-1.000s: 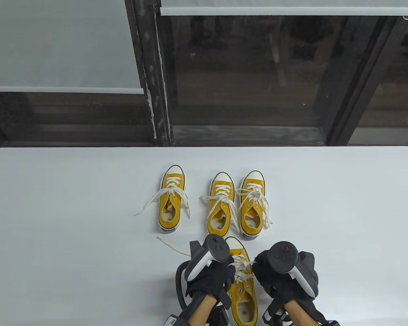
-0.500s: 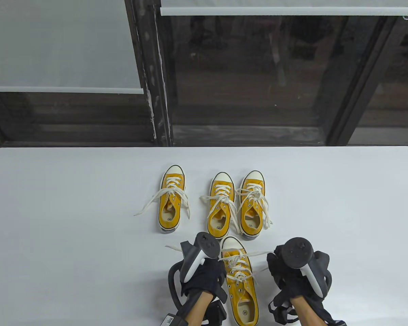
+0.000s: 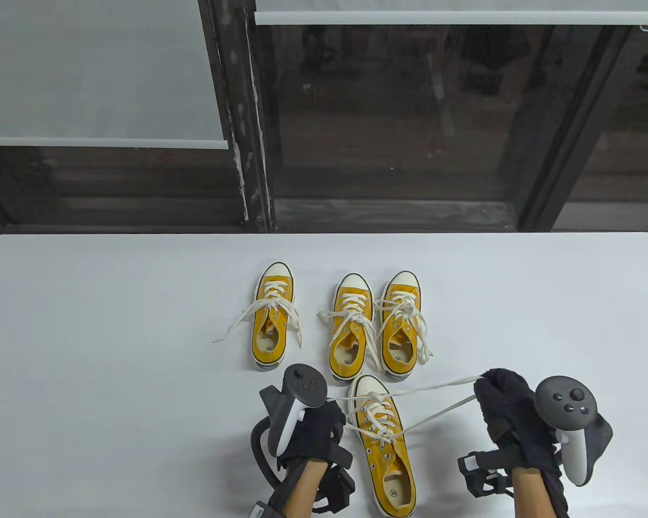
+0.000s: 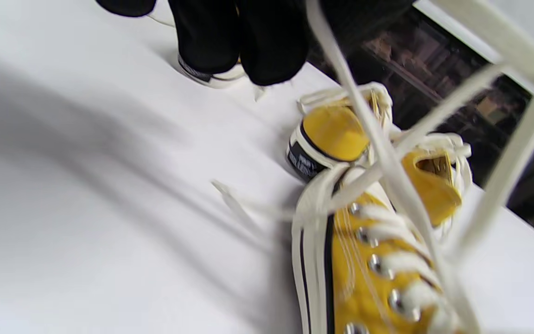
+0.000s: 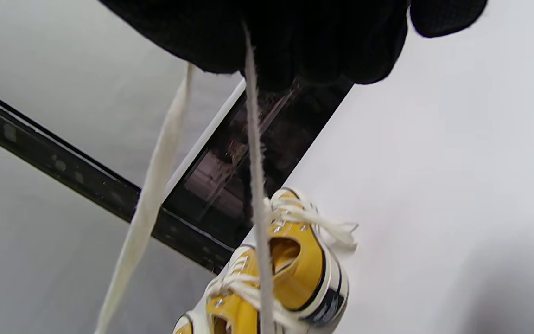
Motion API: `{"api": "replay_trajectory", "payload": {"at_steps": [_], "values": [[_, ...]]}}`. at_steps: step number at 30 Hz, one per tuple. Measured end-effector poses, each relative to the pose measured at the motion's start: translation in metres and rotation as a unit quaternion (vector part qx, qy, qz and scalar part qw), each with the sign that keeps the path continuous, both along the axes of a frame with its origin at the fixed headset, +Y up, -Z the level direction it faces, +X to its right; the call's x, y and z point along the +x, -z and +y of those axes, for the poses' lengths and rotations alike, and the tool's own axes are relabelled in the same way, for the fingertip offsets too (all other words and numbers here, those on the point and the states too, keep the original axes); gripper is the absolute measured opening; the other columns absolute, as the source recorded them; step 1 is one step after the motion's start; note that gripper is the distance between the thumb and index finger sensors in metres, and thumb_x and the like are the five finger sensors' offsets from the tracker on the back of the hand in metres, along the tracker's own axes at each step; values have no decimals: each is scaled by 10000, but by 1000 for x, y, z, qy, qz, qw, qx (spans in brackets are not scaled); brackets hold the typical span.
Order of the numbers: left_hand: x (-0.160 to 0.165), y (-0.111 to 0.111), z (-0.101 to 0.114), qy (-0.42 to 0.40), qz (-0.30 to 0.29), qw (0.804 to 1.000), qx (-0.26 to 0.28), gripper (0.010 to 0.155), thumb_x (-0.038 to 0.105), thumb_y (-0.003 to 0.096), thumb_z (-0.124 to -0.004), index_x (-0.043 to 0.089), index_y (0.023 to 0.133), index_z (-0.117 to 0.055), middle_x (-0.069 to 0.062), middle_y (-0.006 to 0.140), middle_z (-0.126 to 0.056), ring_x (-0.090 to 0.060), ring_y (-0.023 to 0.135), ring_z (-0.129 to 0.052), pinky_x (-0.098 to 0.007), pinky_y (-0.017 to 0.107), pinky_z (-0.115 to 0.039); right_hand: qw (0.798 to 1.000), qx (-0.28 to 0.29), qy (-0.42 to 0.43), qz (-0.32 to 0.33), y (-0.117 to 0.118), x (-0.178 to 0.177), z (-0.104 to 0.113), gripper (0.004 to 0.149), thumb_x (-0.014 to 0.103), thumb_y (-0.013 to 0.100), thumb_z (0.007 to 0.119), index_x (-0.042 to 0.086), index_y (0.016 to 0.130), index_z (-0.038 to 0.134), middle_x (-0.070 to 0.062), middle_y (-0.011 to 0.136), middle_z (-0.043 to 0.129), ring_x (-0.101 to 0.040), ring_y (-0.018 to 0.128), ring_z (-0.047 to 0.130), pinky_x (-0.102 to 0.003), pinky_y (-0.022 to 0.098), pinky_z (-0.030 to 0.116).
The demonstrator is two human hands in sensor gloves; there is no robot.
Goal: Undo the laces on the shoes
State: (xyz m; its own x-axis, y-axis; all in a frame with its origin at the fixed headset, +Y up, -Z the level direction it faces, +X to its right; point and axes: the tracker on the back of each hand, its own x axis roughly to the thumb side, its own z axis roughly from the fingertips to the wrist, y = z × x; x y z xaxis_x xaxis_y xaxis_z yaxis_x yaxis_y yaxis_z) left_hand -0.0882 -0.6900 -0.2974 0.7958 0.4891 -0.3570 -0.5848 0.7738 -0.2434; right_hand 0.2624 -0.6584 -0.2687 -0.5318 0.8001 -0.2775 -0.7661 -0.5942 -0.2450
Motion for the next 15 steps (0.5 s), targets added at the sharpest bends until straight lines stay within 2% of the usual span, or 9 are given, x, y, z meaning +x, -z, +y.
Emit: {"api": "replay_trajectory", "payload": {"at_steps": [3,6,8,12,15], "values": [[-12,0,4,-24,8,1000,-4,548,317,619,-678,122,1113,-544,-33,878,-811,-299,970,-739,-685,777,-429,1000,10,-7,-12,-3,1,3,368,391,628,698,89,744,872,-149,1019,706,-433,950,713,-659,698,524],[-20,-2,11,-29,10,1000,-3,479,305,611,-699,119,1052,-689,-42,778,-892,-296,895,-819,-690,766,-451,998,15,-56,-39,-5,2,5,365,392,617,733,88,720,906,-135,1010,738,-424,948,728,-664,694,527],[-25,-2,14,-24,17,1000,-1,456,312,606,-730,117,1018,-737,-39,733,-922,-287,862,-850,-682,762,-473,997,14,-57,-44,-5,3,5,368,388,616,739,81,755,886,-153,1026,709,-434,957,707,-666,695,520],[-40,-4,21,-21,46,999,12,459,322,605,-739,118,1016,-743,-33,726,-927,-282,860,-856,-677,762,-481,996,6,-64,-57,-5,4,6,391,365,618,721,48,828,813,-221,1053,620,-489,966,640,-674,691,506],[-54,-5,22,-20,71,997,12,463,318,605,-744,116,1021,-738,-35,720,-929,-281,853,-859,-679,761,-480,995,-8,-68,-73,-5,7,4,384,300,618,719,37,898,728,-264,1075,524,-532,984,550,-693,694,458]]}}
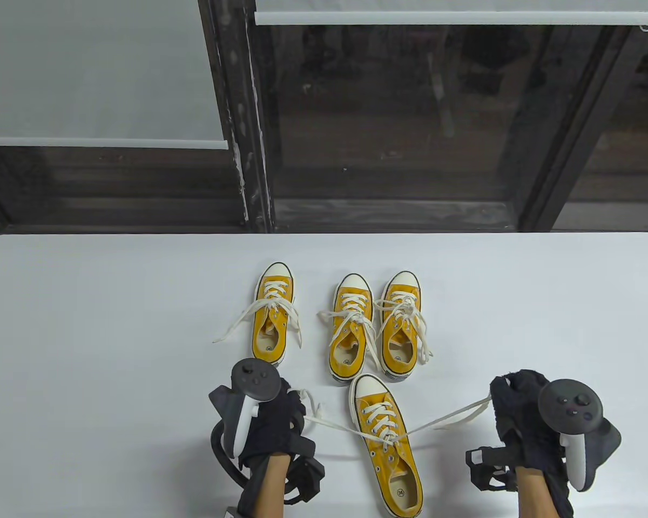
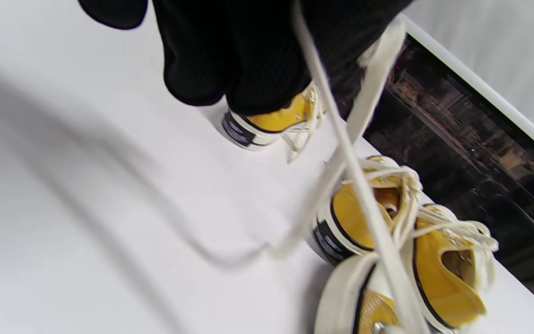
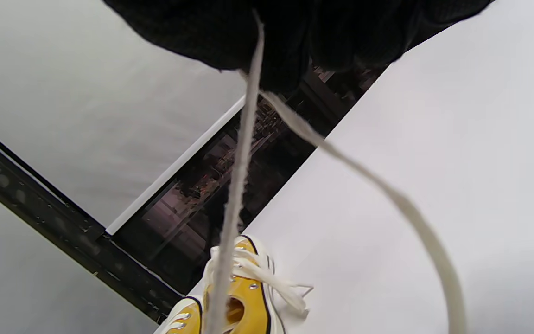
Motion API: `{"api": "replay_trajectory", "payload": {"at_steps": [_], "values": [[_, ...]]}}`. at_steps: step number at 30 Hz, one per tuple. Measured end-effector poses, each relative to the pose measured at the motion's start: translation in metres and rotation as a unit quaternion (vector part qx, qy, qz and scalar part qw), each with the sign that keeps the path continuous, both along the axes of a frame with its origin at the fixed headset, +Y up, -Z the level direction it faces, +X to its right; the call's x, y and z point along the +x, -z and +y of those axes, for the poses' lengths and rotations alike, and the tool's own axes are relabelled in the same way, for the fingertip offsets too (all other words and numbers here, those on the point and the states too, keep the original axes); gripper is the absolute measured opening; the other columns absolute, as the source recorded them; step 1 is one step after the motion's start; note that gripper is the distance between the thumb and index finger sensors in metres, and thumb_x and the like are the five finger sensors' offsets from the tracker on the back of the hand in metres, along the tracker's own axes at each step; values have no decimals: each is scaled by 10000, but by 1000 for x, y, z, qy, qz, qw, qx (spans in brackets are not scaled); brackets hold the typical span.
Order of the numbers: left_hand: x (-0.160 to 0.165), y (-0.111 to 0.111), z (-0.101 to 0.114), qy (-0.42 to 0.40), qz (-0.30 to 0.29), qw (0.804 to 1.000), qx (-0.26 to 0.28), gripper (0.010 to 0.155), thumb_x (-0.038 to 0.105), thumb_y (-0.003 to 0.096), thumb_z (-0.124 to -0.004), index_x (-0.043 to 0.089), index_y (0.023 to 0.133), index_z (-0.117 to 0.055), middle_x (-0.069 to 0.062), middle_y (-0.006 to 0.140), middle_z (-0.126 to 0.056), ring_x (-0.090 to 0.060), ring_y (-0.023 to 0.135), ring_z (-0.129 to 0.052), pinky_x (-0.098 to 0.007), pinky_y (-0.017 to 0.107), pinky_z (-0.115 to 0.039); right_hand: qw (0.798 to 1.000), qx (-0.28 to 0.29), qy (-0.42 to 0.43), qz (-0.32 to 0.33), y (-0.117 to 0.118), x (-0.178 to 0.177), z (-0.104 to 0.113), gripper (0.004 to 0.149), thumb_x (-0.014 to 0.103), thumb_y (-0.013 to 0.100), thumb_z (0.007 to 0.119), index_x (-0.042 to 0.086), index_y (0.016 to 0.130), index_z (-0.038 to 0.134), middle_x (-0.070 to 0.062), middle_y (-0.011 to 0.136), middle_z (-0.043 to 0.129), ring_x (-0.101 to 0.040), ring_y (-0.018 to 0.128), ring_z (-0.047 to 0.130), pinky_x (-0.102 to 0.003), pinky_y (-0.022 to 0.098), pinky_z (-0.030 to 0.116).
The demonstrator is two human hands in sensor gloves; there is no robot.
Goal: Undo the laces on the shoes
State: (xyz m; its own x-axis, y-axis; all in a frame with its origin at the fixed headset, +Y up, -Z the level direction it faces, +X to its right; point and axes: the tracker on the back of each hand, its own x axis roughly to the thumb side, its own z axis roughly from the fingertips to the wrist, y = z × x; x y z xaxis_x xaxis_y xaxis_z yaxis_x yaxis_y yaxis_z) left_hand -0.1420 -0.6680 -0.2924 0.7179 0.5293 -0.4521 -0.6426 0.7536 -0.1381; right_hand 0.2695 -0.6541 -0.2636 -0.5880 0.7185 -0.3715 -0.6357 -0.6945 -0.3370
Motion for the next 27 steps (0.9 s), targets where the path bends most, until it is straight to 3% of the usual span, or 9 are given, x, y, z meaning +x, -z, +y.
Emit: {"api": "replay_trajectory", "payload": {"at_steps": [3,7,12,14,17,20,22,25,27], "values": [[-15,-1,-3,2,38,999,-13,530,365,604,-759,115,1066,-685,-43,757,-912,-299,892,-831,-690,766,-458,1000,-3,-16,-24,0,4,-1,530,264,634,695,31,1080,532,-298,1116,389,-566,1006,446,-711,697,407],[-38,-3,0,15,86,996,-21,721,444,606,-754,120,1176,-454,-146,1062,-717,-415,1070,-613,-724,779,-364,998,23,-43,-26,-3,5,5,655,295,639,700,120,1177,370,-283,1149,301,-571,1030,362,-718,701,368],[-54,-1,16,39,37,998,-17,777,509,617,-727,199,1213,-337,-143,1217,-518,-453,1168,-391,-748,786,-239,994,12,12,112,-1,-20,15,607,338,644,710,131,1166,478,-216,1105,580,-476,977,655,-671,700,499],[-54,1,21,72,8,997,-4,788,543,609,-717,283,1219,-291,-92,1278,-405,-430,1205,-264,-746,795,-177,976,-51,12,211,3,-40,14,554,357,652,706,139,1139,562,-180,1052,681,-426,919,745,-636,695,543],[-48,3,18,83,-46,995,5,790,560,601,-710,356,1212,-253,-30,1314,-308,-384,1226,-154,-730,810,-113,920,-199,-65,332,7,-75,-2,625,426,654,706,113,1159,511,-152,1009,733,-385,862,804,-608,681,583],[-38,3,7,96,-79,992,7,779,574,595,-700,390,1204,-251,8,1321,-286,-352,1234,-121,-713,824,-97,851,-323,-159,382,5,-107,-33,722,497,637,712,67,1164,469,-147,978,754,-364,811,838,-589,662,612],[-31,3,-2,96,-95,991,8,778,576,592,-696,391,1201,-248,17,1319,-285,-345,1235,-119,-710,826,-98,824,-367,-210,378,4,-119,-50,749,535,623,711,43,1145,495,-128,931,793,-331,745,880,-564,635,648],[-22,2,-9,116,-116,986,4,776,578,587,-688,384,1197,-251,19,1315,-289,-341,1233,-128,-706,828,-107,812,-374,-270,358,3,-131,-73,676,531,615,716,43,1074,622,-36,780,900,-162,476,947,-483,547,741],[-18,2,-15,122,-133,984,-6,778,571,584,-691,354,1200,-268,-4,1309,-319,-361,1226,-163,-716,821,-131,819,-367,-276,343,2,-134,-79,536,426,632,712,17,979,718,-7,657,947,-91,326,937,-437,483,788]]}}
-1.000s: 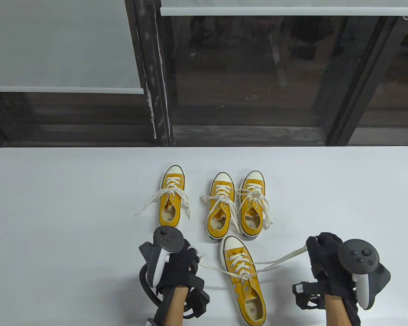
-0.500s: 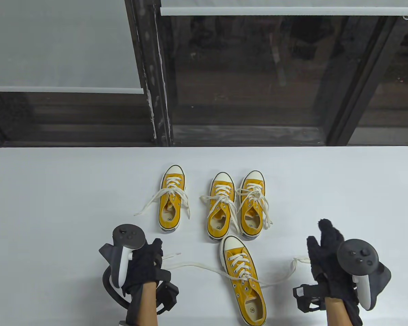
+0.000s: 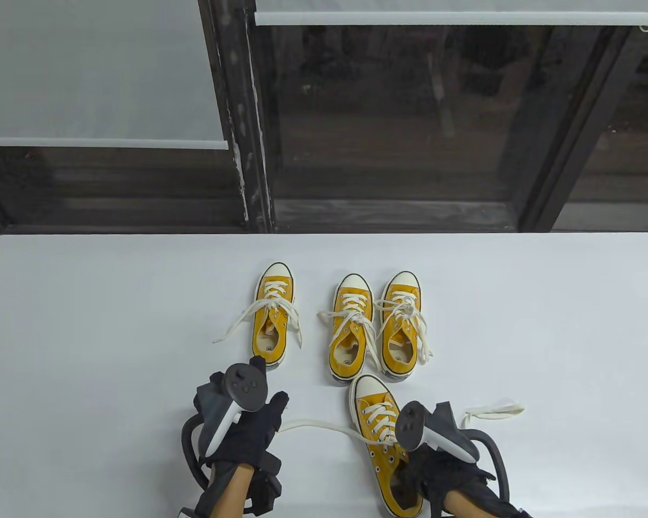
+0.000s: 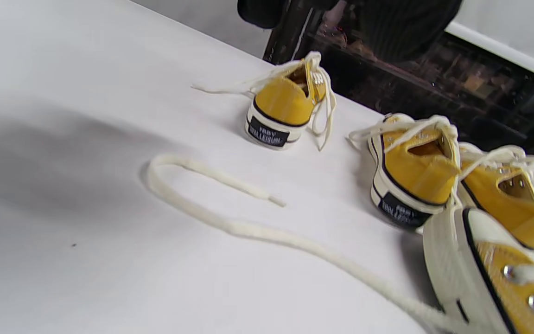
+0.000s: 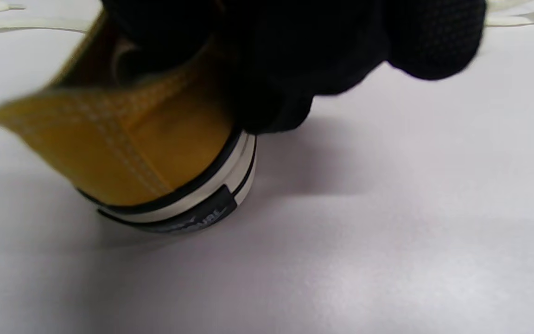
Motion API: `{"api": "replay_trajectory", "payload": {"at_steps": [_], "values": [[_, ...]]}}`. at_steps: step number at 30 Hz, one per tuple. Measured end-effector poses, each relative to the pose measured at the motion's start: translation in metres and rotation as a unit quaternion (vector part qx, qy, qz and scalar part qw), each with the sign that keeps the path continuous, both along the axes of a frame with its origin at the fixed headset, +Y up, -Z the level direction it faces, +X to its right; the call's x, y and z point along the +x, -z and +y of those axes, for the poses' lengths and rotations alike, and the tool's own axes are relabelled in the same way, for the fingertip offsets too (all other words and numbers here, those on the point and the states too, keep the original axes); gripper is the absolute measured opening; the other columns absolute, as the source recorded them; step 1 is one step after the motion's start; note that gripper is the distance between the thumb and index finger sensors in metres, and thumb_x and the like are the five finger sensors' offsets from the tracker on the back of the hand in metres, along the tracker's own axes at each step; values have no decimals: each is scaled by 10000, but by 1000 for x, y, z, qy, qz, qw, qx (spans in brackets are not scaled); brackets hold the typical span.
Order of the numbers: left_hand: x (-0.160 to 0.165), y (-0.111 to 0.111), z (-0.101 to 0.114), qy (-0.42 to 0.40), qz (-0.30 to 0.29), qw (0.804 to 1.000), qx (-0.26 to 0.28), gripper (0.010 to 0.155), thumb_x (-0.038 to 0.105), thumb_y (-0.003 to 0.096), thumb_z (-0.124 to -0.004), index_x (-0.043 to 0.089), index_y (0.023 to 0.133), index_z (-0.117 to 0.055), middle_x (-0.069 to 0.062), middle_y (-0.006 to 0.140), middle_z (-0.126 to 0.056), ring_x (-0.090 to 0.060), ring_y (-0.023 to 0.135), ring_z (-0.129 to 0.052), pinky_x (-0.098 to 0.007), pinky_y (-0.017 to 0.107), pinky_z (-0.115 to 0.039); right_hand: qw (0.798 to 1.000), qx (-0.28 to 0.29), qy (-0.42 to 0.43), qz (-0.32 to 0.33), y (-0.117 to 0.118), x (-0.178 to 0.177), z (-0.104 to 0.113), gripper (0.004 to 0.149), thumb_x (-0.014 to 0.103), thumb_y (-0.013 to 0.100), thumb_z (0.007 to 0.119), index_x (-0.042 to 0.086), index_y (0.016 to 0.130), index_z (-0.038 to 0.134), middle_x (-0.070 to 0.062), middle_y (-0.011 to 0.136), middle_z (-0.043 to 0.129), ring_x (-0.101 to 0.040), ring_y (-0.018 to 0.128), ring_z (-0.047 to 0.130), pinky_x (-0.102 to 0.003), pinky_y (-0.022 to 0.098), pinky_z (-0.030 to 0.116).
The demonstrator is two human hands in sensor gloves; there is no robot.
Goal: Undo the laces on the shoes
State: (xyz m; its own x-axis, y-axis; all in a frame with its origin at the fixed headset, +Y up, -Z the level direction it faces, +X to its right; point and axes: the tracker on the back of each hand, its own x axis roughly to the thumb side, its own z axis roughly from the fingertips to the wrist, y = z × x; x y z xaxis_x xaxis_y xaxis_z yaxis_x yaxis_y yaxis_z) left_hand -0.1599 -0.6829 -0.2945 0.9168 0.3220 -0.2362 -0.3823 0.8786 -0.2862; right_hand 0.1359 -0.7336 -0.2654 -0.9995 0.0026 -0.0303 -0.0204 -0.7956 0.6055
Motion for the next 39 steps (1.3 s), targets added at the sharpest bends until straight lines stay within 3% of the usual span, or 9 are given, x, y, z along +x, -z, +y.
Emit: {"api": "replay_trajectory", "payload": {"at_steps": [4,7,11,15,20,23,27,39], "values": [[2,4,-9,-2,-7,1000,-25,775,569,584,-686,349,1199,-271,-10,1310,-307,-362,1222,-154,-715,819,-125,999,52,2,10,-2,7,14,466,343,620,725,-12,911,803,-46,553,985,-60,245,948,-404,427,823],[3,4,-10,-1,-11,999,-30,773,568,582,-686,344,1200,-278,-17,1311,-304,-367,1221,-161,-719,816,-127,998,57,17,2,-7,18,29,454,321,608,747,-31,881,837,-68,506,996,-69,221,961,-403,413,830],[3,4,-7,-3,-9,1000,-21,770,569,584,-683,343,1201,-283,-18,1311,-305,-367,1222,-158,-718,816,-124,994,94,49,-19,-10,45,63,455,320,605,753,-34,875,845,-73,499,998,-73,219,966,-406,412,833],[4,3,-7,-2,-14,1000,-21,776,586,575,-683,351,1200,-288,-18,1312,-303,-373,1219,-161,-720,814,-130,979,167,87,-78,4,81,102,453,329,603,760,-16,884,844,-81,508,991,-86,229,955,-417,428,820],[12,4,-8,14,-29,999,-22,782,605,568,-674,357,1202,-289,-24,1313,-296,-377,1218,-156,-723,812,-131,958,231,80,-148,31,111,124,455,326,612,745,-19,896,828,-75,521,979,-91,247,944,-423,449,809],[15,3,-8,19,-36,999,-21,782,605,568,-673,355,1202,-291,-28,1313,-295,-380,1216,-160,-724,810,-135,948,250,67,-182,49,124,122,455,329,614,739,-8,909,817,-75,537,970,-96,263,940,-427,468,799],[16,3,-7,21,-36,999,-22,779,603,570,-673,352,1202,-294,-29,1313,-295,-378,1216,-157,-724,811,-137,940,259,39,-219,76,137,103,450,335,616,730,16,924,805,-69,551,963,-98,278,935,-427,488,791],[16,3,-8,24,-32,999,-23,769,598,573,-673,356,1202,-301,-28,1312,-293,-377,1216,-157,-721,812,-136,944,218,-14,-247,139,134,44,447,360,628,710,54,945,784,-39,577,956,-73,307,935,-404,525,790]]}}
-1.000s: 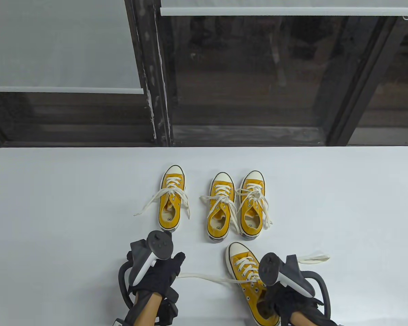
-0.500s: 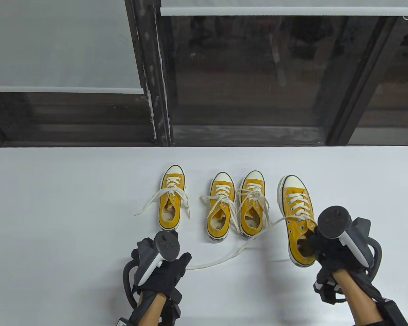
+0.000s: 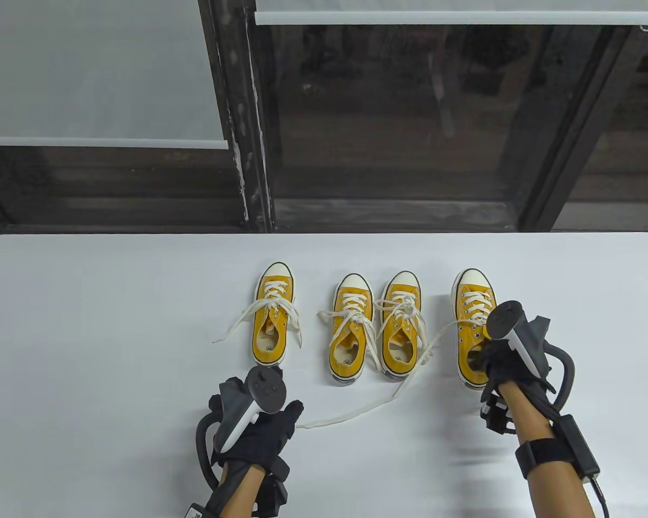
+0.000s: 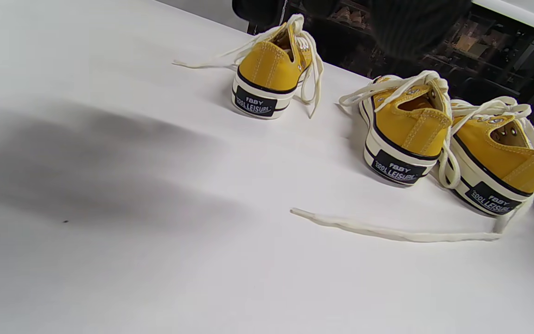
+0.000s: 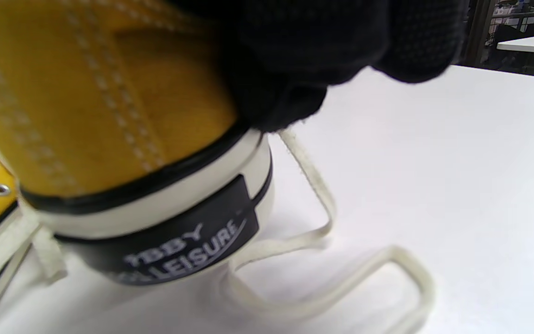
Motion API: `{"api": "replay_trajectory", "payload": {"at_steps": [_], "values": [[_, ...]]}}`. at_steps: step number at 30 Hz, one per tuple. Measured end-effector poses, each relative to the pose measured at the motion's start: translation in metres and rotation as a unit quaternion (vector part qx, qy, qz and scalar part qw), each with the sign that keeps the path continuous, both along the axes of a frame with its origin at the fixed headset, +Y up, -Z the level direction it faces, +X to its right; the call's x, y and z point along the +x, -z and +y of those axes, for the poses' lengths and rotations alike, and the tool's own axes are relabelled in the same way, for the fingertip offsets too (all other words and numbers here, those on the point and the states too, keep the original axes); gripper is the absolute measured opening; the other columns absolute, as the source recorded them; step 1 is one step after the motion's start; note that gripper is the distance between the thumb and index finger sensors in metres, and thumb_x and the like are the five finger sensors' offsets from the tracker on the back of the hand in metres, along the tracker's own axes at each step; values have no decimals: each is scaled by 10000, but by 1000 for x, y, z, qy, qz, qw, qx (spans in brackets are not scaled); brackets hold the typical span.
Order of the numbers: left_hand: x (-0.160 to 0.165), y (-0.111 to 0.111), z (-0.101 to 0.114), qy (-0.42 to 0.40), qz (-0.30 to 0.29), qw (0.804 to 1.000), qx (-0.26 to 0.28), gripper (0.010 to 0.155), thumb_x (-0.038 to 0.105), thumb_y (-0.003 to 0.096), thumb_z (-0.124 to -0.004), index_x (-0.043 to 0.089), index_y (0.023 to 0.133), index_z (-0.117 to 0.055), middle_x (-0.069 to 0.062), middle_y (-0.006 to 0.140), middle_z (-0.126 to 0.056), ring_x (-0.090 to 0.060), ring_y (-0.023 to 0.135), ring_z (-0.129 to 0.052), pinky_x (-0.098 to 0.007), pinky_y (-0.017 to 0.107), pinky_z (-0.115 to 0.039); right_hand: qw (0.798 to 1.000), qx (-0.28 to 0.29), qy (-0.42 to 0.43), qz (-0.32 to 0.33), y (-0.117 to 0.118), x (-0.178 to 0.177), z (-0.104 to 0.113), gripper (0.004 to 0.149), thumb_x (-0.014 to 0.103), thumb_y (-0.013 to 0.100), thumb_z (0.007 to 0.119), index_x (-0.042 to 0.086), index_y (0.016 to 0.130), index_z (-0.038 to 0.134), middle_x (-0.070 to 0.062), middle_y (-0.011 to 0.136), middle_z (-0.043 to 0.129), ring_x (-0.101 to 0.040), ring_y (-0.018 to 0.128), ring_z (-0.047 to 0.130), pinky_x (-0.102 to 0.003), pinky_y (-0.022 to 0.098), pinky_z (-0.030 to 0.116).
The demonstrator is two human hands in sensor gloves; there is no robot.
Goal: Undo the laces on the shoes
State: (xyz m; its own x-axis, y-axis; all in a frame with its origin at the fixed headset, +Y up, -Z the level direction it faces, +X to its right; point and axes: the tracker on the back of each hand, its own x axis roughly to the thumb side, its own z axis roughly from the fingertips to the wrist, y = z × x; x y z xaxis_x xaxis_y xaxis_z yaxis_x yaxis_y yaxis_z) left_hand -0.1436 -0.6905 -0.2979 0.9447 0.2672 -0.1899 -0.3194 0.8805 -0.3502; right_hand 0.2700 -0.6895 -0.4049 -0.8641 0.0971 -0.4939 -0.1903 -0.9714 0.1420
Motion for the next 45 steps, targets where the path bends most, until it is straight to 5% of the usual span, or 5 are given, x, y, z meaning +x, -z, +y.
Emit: {"api": "replay_trajectory", "payload": {"at_steps": [14,18,21,29,45], "values": [[2,1,-1,4,-2,1000,-6,767,598,575,-669,352,1202,-304,-25,1312,-290,-375,1216,-162,-721,813,-140,999,-16,-44,-5,26,-8,-36,466,416,625,694,145,1002,738,21,686,962,-60,420,1005,-395,577,780],[2,0,0,2,-2,1000,-1,768,597,575,-669,349,1203,-302,-29,1311,-290,-377,1215,-165,-721,812,-143,1000,3,-7,17,22,-15,-9,587,484,637,659,235,1151,525,-85,1096,670,-292,925,799,-566,710,593],[2,0,1,4,-3,1000,4,766,597,575,-668,349,1201,-305,-29,1310,-293,-377,1215,-168,-721,812,-148,999,25,10,45,20,-33,14,597,486,649,637,262,1173,461,-105,1176,486,-353,1053,591,-601,745,506],[2,-1,0,-5,-8,1000,4,758,589,576,-669,345,1201,-316,-32,1308,-299,-380,1212,-177,-721,811,-153,994,-19,0,109,26,-98,19,507,473,639,676,224,1081,662,-8,881,839,-158,624,896,-499,678,650],[6,-2,0,-2,-19,1000,0,757,590,576,-669,344,1201,-318,-33,1308,-303,-377,1214,-186,-721,811,-157,984,-61,-131,103,49,-138,-33,408,428,611,741,134,881,828,69,585,942,-33,299,892,-387,525,782]]}}
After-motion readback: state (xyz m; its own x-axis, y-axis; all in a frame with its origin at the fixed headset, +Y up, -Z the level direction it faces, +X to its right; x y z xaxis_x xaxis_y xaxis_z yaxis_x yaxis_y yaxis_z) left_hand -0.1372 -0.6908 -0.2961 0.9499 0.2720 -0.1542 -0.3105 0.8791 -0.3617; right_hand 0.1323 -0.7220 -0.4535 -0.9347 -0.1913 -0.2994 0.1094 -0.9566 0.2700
